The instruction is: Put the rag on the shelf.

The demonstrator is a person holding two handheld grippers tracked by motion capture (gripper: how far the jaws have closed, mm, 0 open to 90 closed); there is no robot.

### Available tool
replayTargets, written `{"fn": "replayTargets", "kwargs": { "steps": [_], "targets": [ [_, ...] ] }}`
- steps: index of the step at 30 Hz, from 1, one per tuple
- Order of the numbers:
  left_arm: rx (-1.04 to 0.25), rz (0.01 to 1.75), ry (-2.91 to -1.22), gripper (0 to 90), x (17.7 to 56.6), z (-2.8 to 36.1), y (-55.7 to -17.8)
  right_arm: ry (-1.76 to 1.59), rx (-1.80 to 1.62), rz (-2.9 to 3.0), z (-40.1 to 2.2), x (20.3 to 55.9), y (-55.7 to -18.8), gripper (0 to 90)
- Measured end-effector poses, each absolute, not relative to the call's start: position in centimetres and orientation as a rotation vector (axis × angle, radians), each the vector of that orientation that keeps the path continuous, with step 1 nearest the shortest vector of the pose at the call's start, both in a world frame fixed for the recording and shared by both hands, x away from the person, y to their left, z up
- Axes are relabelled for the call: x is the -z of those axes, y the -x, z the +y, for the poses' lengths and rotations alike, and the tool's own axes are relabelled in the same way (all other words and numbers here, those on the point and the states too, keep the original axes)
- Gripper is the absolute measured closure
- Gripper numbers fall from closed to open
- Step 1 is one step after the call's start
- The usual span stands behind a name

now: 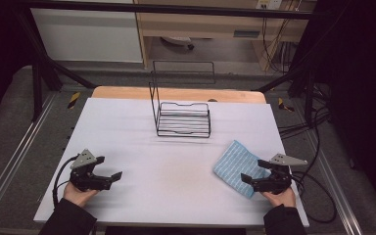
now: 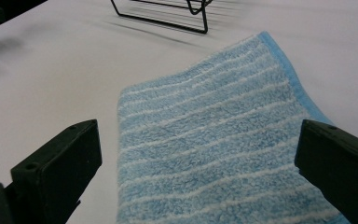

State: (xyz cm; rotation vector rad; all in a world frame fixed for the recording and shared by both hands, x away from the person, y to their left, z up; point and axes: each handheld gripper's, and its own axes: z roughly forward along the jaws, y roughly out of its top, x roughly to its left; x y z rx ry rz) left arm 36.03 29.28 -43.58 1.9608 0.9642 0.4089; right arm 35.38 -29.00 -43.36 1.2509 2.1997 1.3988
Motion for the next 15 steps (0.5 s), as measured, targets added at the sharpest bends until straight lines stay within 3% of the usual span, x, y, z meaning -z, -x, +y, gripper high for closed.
{"fn": "replayTargets", "kwargs": {
  "steps": [15],
  "targets": [
    [-0.418,0.970,-1.953,4.3,43.56,29.55,-35.98,-1.240,-1.379,2.204,-28.18,42.87,-35.25,1.7]
  ]
}}
